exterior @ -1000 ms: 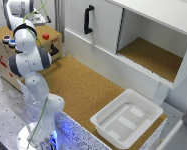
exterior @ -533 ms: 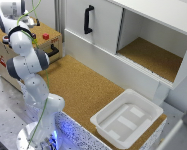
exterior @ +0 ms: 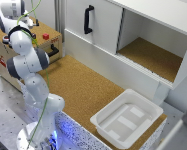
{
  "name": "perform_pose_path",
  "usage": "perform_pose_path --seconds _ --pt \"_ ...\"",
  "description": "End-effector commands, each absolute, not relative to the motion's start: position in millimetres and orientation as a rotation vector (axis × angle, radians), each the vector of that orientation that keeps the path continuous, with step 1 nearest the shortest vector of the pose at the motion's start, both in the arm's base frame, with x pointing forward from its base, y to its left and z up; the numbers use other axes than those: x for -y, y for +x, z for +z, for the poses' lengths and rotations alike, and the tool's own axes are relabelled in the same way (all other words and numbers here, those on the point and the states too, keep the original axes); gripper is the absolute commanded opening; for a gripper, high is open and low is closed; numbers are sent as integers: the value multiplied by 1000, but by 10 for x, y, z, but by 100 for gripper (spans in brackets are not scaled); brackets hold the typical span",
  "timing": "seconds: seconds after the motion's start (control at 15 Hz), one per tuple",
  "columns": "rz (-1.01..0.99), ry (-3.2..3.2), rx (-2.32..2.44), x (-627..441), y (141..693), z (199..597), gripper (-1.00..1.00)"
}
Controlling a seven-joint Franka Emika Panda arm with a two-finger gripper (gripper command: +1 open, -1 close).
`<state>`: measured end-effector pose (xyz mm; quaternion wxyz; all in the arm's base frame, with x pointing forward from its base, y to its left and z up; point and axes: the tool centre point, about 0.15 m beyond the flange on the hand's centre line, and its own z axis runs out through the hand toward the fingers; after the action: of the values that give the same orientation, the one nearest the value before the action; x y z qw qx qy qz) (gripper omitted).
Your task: Turn on the green light lamp
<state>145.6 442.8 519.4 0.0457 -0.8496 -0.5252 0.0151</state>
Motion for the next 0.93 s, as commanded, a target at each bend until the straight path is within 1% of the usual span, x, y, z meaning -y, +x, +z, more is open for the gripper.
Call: perform_pose_path --seconds 0.0,0.4,0.53,0.67,0.87 --pt "76 -2684 1602 -4606 1637 4897 -100" --pt "93 -2704 1556 -4497 1444 4754 -100" --pt "91 -2721 1528 -4462 1455 4691 -100" --pt "91 -2718 1536 -4550 1514 4577 -100" --pt "144 -2727 1511 -4584 1600 4302 -100"
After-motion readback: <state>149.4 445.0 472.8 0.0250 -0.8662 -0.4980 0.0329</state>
